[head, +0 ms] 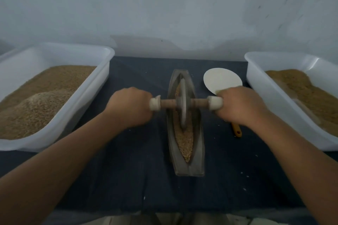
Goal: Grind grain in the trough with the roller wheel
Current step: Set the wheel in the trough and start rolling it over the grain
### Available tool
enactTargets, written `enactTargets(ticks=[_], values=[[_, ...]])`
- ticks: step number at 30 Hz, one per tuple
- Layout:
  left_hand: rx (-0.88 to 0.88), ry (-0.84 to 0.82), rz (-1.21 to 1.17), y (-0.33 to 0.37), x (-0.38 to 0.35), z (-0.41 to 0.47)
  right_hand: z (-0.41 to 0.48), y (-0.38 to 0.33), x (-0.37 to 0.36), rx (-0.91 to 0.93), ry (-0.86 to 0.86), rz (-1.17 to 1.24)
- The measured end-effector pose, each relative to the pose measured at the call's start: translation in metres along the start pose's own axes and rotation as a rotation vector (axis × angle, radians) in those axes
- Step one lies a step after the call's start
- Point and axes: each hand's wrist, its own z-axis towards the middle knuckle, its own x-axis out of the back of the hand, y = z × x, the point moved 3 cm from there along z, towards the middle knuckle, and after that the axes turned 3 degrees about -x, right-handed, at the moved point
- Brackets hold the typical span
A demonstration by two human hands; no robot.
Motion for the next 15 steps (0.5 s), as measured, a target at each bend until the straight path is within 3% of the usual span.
enactTargets(ticks=[2, 4, 10, 13, 15], values=[[0.082, -0.017, 0.008, -0.003, -0.002, 0.037, 0.028, -0.004, -0.001, -0.048, 0.106, -0.019], [0.106, 0.004, 0.026, -0.003, 0.003, 0.061, 0.046, -0.006, 0.0, -0.076, 0.106, -0.033], [-0.097, 0.039, 0.093, 0.01, 0.018, 0.008, -0.008, 0.008, -0.007, -0.049, -0.274, 0.079], [-0.181, 0.128, 0.081, 0.011, 0.019, -0.035, -0.048, 0.013, 0.003, 0.005, -0.324, 0.123], [-0.136, 0.102, 0.048, 0.008, 0.013, -0.034, -0.044, 0.009, 0.001, 0.02, -0.247, 0.063]])
